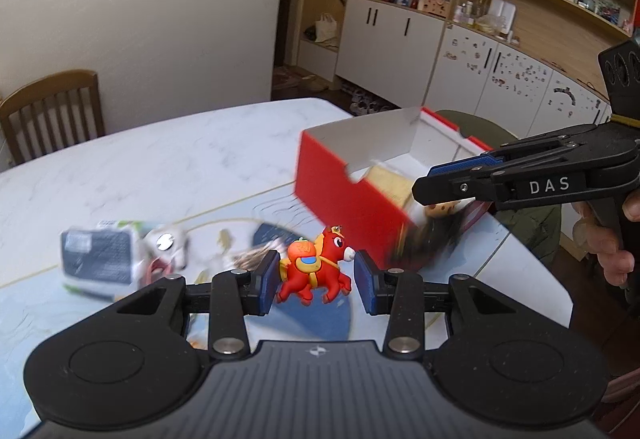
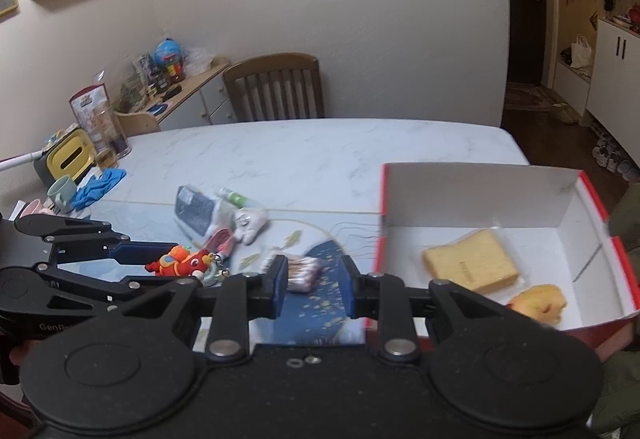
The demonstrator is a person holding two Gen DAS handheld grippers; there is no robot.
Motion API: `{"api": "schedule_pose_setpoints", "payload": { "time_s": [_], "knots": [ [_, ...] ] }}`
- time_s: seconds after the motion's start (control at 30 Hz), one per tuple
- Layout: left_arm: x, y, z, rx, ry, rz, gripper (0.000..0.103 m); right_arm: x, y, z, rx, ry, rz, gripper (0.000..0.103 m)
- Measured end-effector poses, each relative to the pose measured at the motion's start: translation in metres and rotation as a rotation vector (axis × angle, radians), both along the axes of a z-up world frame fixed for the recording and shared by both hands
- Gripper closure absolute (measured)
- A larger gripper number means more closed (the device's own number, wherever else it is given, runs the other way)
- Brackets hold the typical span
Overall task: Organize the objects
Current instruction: 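Lift and carry the keychain with the left gripper while the right gripper carries the snack packet to the box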
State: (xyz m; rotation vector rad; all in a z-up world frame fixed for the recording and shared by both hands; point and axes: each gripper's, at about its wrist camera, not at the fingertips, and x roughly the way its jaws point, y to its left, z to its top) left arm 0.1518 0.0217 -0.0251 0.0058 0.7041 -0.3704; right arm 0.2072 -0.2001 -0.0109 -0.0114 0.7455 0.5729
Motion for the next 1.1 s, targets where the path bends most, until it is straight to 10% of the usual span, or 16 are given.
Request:
{"api": "schedule_pose_setpoints", "payload": {
  "time_s": [0.57, 0.73, 0.83, 1.1],
  "knots": [
    [0.029, -0.057, -0.01, 0.004, 0.021, 0.009, 0.064, 0.005, -0.069, -0.03, -0.014, 0.15, 0.035, 0.071],
    [0.028, -0.055, -0.014, -0.001, 0.032, 0.012, 0.064, -0.006, -0.062, -0.058, -0.036, 0.225, 0.021, 0.06],
    [0.025, -0.051, -0.016, 0.006, 0.034, 0.008, 0.064, -0.016, -0.055, -0.073, -0.058, 0.239, -0.011, 0.027],
    [0.018, -0.033, -0.021, 0.013, 0.046, 0.001, 0.064, -0.02, -0.038, -0.111, -0.107, 0.307, -0.118, 0.028]
  ]
}}
